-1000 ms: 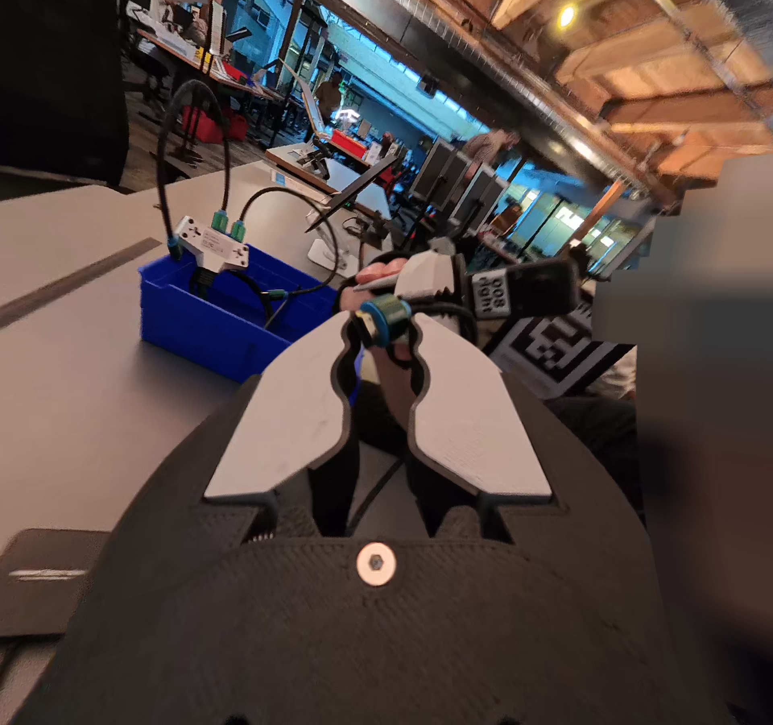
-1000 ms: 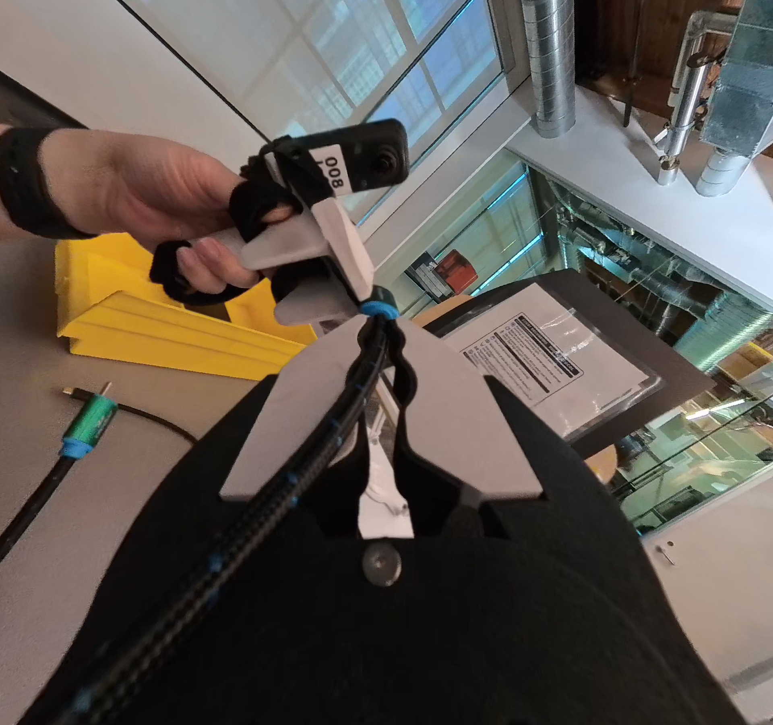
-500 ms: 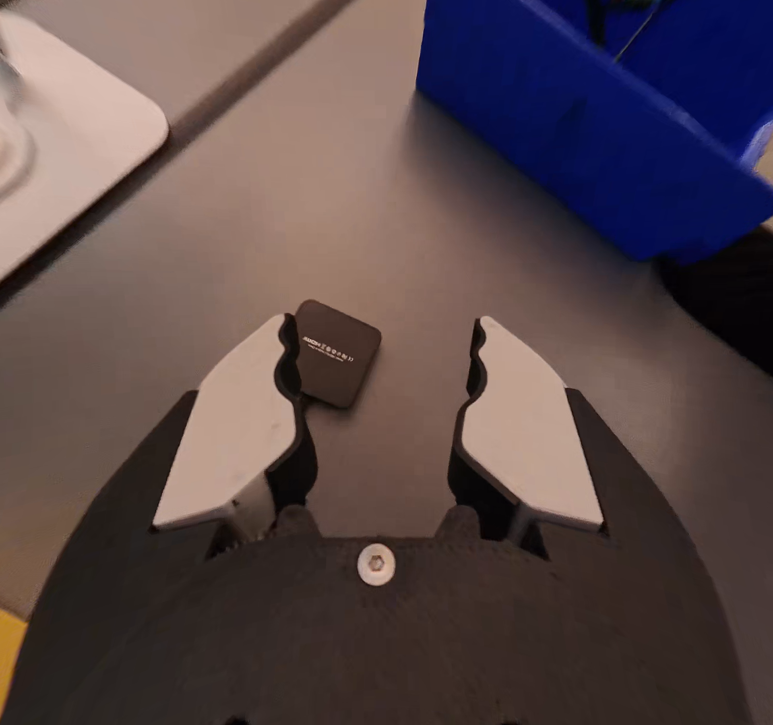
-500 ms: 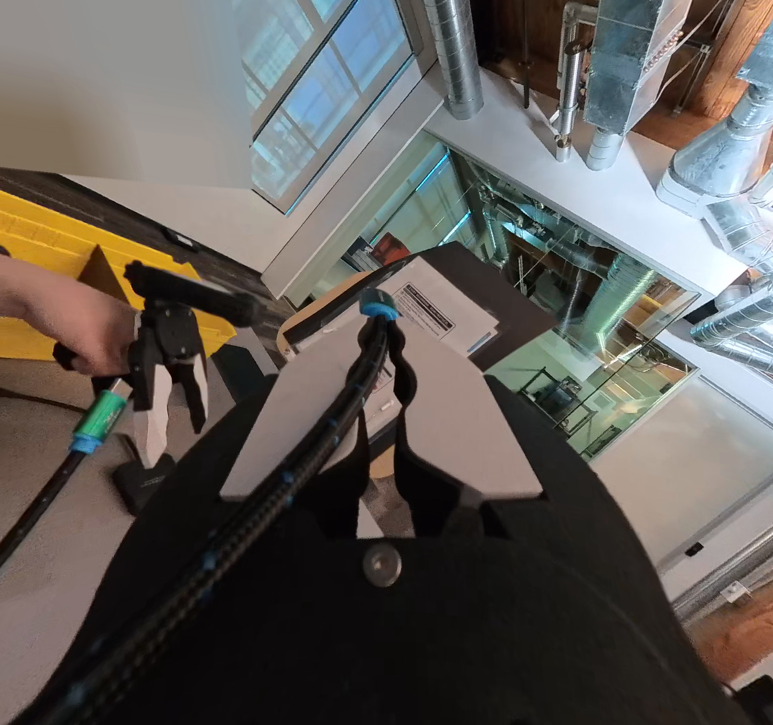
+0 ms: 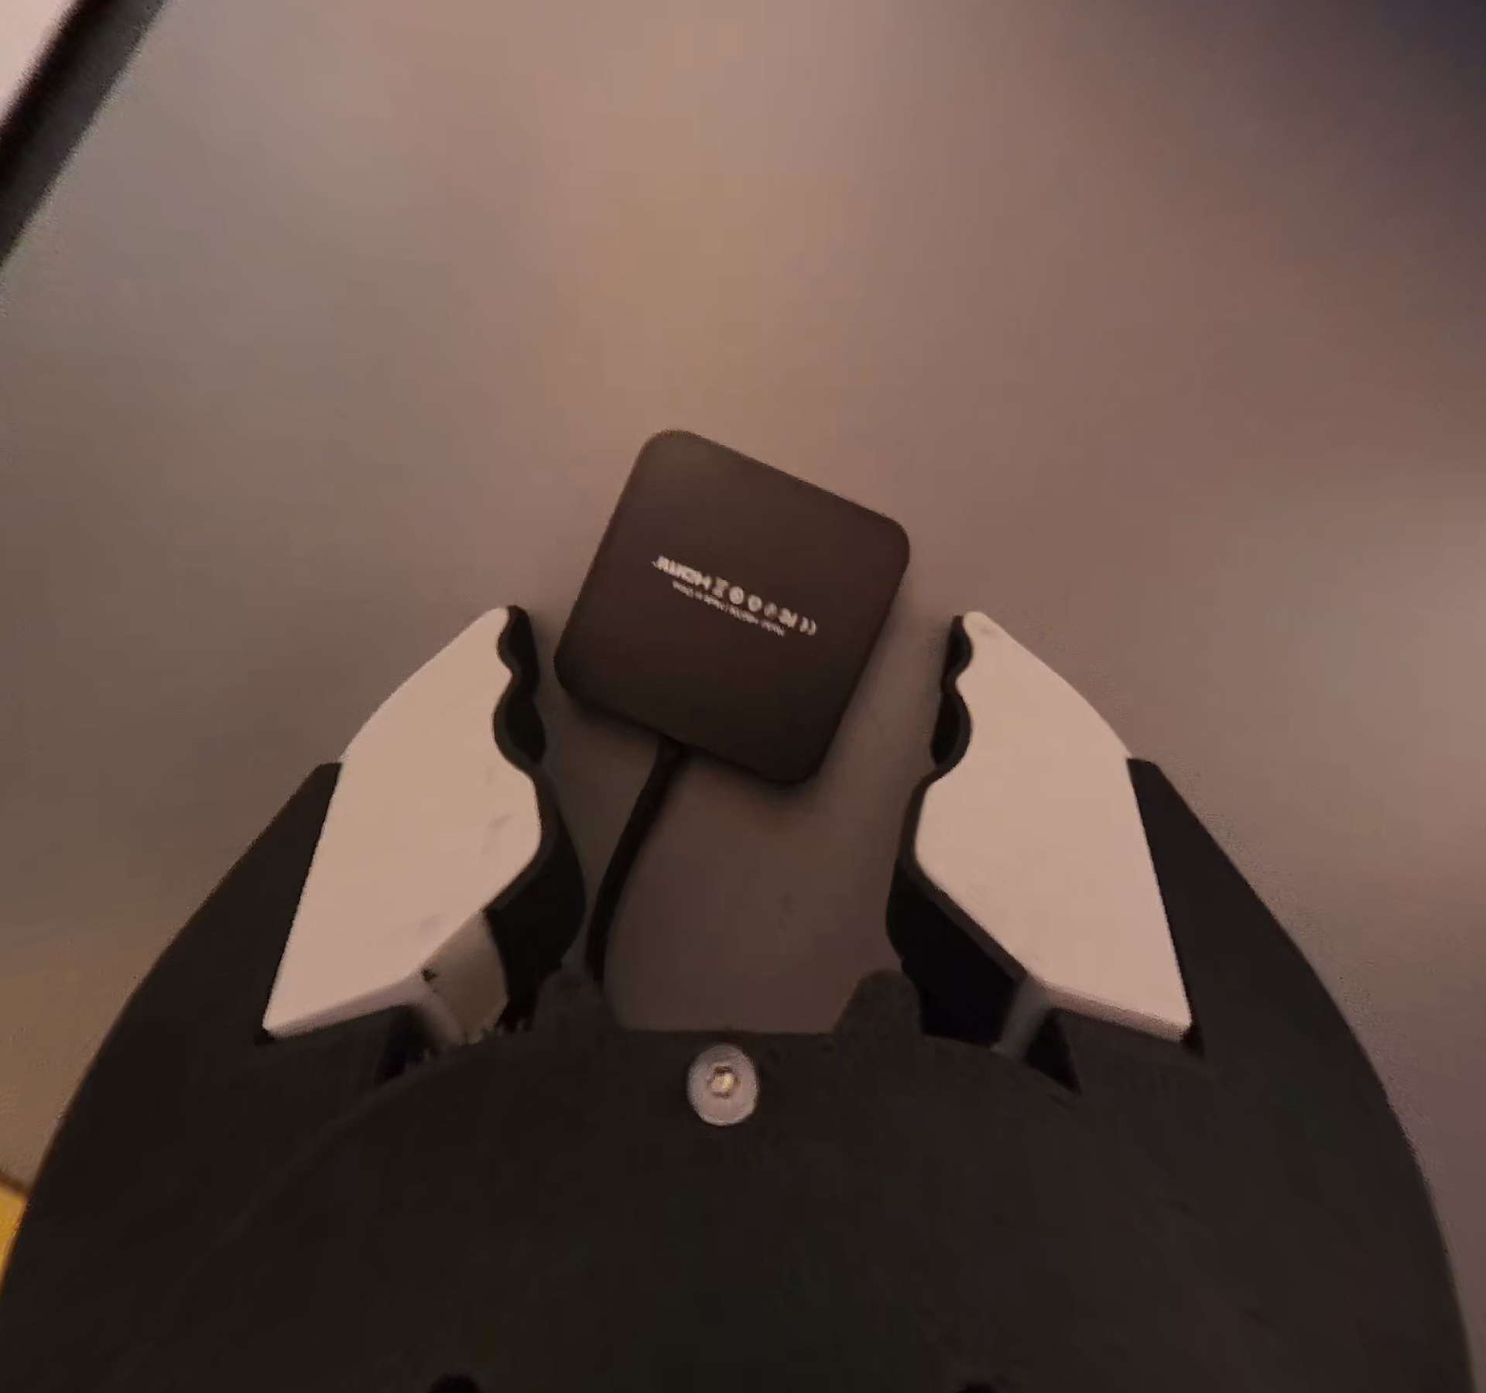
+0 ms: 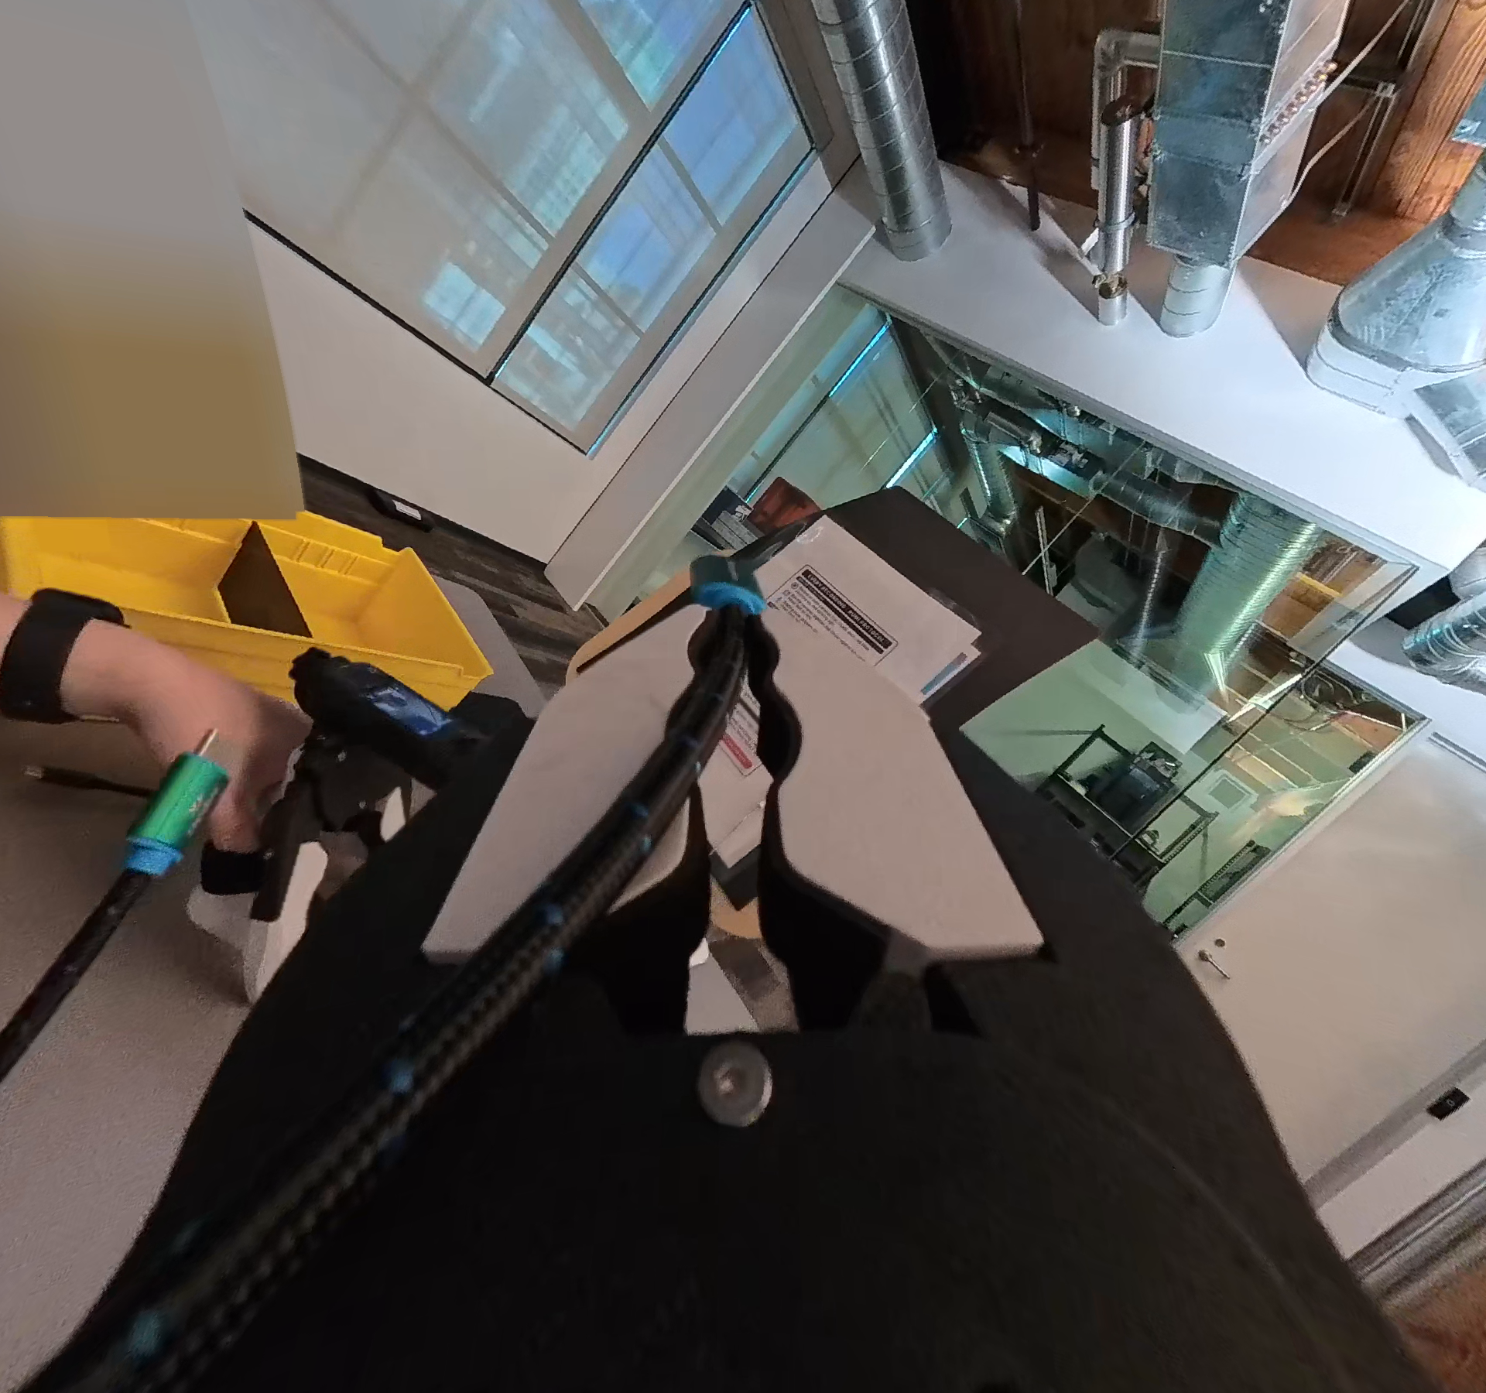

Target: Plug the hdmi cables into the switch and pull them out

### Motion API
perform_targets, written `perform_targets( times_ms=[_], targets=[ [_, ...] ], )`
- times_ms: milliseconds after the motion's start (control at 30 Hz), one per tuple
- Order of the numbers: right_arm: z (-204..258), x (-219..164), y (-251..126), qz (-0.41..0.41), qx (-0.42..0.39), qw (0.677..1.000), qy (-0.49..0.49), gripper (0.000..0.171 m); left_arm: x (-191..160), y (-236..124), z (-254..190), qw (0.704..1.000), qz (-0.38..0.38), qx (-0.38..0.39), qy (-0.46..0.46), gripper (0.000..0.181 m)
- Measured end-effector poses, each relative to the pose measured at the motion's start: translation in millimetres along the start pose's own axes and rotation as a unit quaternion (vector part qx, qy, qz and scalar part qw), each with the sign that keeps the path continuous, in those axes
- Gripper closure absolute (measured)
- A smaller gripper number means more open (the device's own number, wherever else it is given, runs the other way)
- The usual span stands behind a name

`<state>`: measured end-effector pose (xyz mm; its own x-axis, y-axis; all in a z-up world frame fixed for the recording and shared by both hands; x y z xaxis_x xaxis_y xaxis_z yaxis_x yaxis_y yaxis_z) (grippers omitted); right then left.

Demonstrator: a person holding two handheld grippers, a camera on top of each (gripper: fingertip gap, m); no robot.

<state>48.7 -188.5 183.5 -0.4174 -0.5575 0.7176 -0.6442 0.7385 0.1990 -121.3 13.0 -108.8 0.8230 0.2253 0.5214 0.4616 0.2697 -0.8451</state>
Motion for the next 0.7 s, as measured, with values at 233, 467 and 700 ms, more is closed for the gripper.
perform_targets(
  times_ms=[233,467,700],
  targets=[
    [1,0,1,0.009,0.002,1.0,-0.006,0.164,-19,-20,-16,0.991,0.131,-0.005,0.035,0.09],
    [-1,-1,-1,0.009,-0.003,1.0,-0.007,0.164,-21,-24,-16,0.989,0.143,-0.012,0.032,0.1],
    [-3,-1,-5,0.006,-0.007,1.0,-0.006,0.165,-15,-40,-28,0.988,0.136,-0.063,0.024,0.114]
  ],
)
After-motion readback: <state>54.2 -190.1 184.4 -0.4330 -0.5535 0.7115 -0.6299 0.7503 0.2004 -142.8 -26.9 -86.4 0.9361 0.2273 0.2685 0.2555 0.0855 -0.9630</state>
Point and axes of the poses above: each gripper's, where its closed fingertips meet, y out along the fingers, x out of its top, z = x × y across the jaws, the point moved 6 cm from there along -y, back along the fingers, and after that the axes turned 7 degrees about x, right-handed, at the moved point
